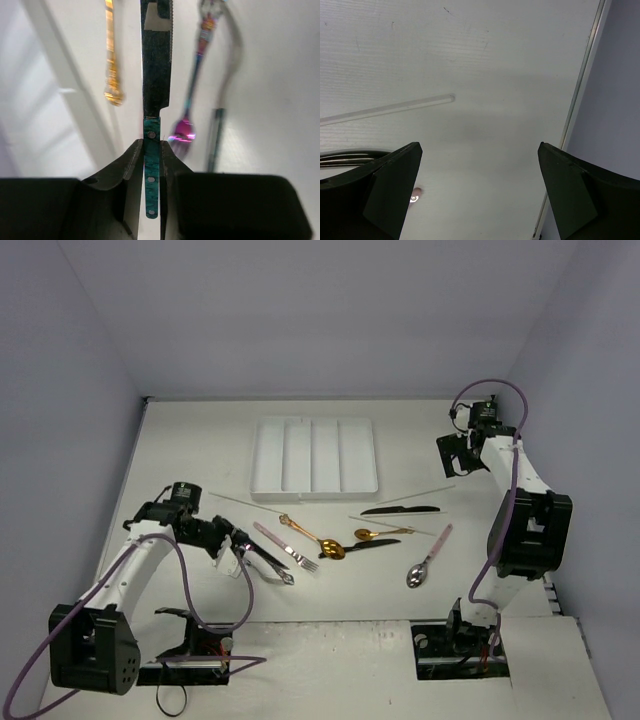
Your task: Sort the eating utensils into containers
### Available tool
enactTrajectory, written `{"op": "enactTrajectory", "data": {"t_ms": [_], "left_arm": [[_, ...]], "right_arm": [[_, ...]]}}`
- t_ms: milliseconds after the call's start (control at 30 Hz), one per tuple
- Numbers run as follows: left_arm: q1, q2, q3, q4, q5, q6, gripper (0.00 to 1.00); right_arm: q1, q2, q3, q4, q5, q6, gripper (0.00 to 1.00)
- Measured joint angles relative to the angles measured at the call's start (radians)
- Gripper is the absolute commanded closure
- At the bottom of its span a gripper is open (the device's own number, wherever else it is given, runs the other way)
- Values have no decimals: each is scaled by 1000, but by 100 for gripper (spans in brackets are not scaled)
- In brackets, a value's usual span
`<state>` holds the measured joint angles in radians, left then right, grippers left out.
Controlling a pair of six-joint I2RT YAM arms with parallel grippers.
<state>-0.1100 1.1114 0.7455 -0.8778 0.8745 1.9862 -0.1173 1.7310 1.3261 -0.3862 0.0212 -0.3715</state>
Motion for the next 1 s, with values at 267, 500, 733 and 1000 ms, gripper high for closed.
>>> {"op": "enactTrajectory", "data": {"t_ms": [267,500,733,1000], "left_arm": [[-182,105,371,49,-9,-257,100],[-289,349,688,235,-264,-990,100],[-282,572,913,273,-543,-1693,100],[-275,687,947,236,-792,-2179,100]], "right_arm": [[0,14,12,0,0,3,0],[0,19,19,-1,0,3,0],[0,29,21,-1,1,3,0],[0,33,21,-3,2,3,0]]}}
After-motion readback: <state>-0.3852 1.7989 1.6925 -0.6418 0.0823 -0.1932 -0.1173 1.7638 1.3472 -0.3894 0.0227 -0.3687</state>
